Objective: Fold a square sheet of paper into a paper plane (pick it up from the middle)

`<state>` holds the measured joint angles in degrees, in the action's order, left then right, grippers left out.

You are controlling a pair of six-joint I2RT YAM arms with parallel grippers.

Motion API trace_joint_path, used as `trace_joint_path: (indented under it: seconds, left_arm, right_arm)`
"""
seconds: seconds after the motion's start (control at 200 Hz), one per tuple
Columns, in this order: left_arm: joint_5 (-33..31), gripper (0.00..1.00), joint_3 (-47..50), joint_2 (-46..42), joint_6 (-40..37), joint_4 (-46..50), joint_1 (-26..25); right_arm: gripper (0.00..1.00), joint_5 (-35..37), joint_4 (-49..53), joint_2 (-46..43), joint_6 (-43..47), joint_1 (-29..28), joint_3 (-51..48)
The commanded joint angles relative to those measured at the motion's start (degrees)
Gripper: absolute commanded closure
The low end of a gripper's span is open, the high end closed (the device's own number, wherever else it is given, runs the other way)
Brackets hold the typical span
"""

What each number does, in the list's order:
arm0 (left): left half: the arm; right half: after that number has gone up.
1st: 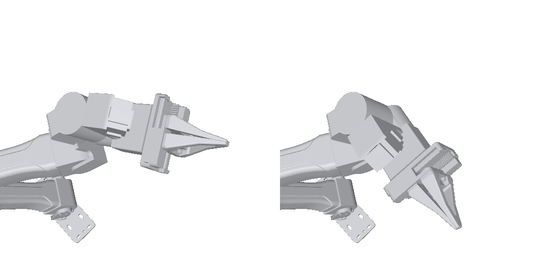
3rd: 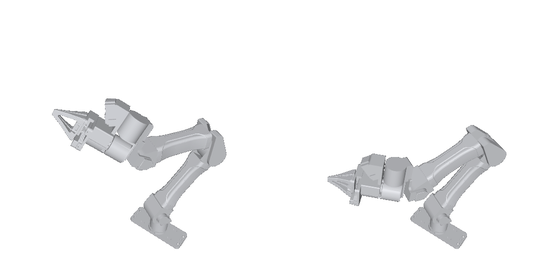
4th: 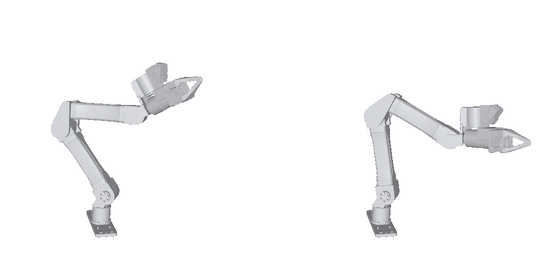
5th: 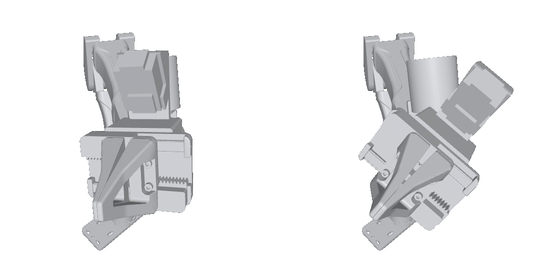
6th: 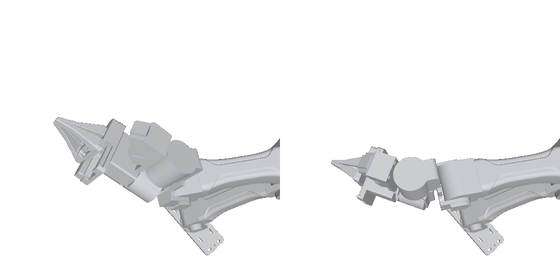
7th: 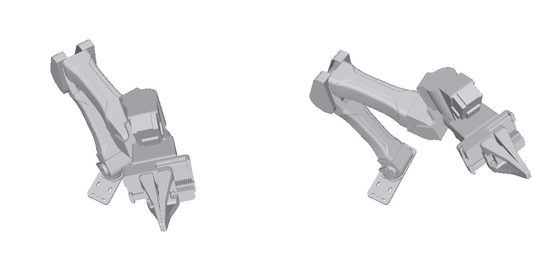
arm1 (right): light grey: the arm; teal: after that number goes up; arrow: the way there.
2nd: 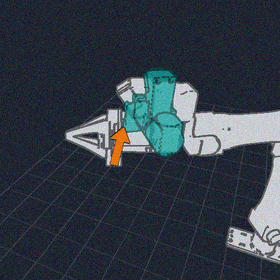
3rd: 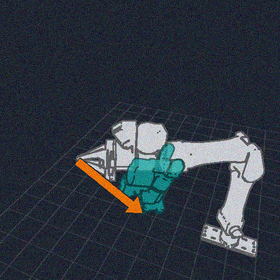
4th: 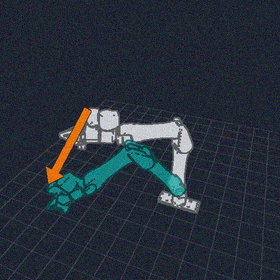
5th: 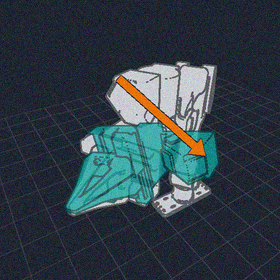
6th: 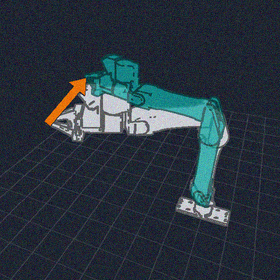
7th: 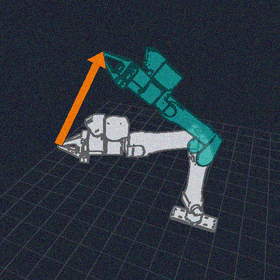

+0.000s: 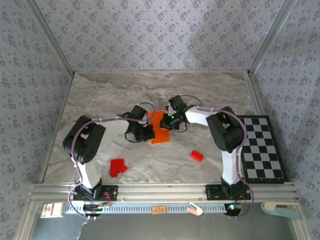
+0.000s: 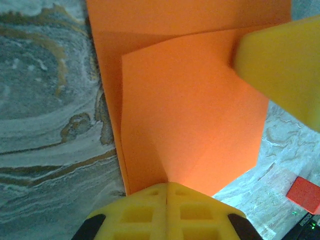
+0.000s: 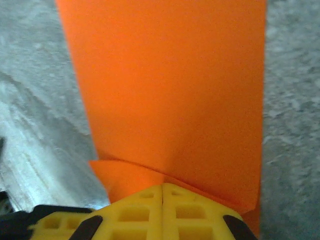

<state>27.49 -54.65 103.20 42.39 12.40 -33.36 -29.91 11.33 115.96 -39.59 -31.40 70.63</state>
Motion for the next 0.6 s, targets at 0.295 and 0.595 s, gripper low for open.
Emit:
trace_joint_path:
  seconds: [0.295, 0.595]
  left_arm:
    - [2.76, 0.90, -4.48, 1.70, -2.49, -0.31, 0.17]
    - [3.22, 0.88, -6.25, 5.08, -4.56, 0.47, -0.99]
  right_arm:
    - [0.99, 2.38, 4.13, 3.87, 0.05, 0.11, -1.11]
    - [0.99, 1.95, 4.72, 4.79, -0.47, 0.16, -1.09]
